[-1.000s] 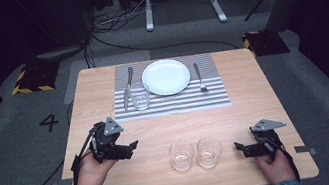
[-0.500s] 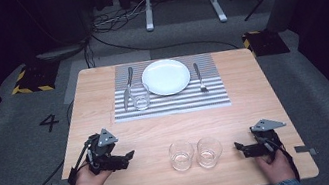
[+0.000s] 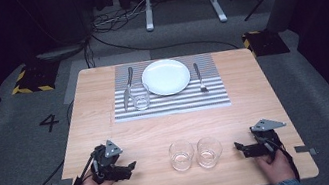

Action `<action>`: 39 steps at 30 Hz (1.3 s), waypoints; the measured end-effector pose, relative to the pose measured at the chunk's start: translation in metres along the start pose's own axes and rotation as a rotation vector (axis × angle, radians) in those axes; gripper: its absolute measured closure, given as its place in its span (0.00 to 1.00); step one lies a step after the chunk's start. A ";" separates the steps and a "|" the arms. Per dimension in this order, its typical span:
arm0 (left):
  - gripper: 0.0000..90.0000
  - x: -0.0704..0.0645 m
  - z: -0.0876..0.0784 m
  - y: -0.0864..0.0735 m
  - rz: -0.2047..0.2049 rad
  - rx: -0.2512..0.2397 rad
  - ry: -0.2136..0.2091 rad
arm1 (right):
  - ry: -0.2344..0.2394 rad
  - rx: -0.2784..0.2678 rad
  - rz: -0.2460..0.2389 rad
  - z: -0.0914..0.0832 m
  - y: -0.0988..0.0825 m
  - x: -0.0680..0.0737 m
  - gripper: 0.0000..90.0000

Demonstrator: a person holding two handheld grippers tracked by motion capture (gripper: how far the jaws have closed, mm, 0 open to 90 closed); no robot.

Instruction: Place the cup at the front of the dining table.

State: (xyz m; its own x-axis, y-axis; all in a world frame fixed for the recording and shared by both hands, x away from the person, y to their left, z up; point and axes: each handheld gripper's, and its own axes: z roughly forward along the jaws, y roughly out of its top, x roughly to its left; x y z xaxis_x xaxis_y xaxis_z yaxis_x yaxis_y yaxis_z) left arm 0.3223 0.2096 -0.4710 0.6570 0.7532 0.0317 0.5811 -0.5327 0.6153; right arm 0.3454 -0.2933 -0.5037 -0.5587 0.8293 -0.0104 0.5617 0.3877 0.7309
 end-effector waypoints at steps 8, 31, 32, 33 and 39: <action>0.17 -0.003 0.010 -0.010 -0.003 0.029 -0.015 | 0.000 -0.001 -0.001 0.000 0.000 0.000 0.11; 0.12 -0.005 0.019 -0.027 -0.038 -0.078 -0.040 | -0.001 0.000 -0.001 0.000 0.000 0.000 0.11; 0.12 -0.005 0.019 -0.027 -0.039 -0.078 -0.039 | 0.000 0.000 -0.001 0.000 0.000 0.000 0.11; 0.12 -0.005 0.019 -0.027 -0.038 -0.078 -0.040 | 0.000 0.000 0.000 0.000 0.000 0.000 0.11; 0.12 -0.007 0.019 -0.028 -0.060 -0.073 -0.017 | 0.000 0.000 0.000 0.000 0.000 0.000 0.11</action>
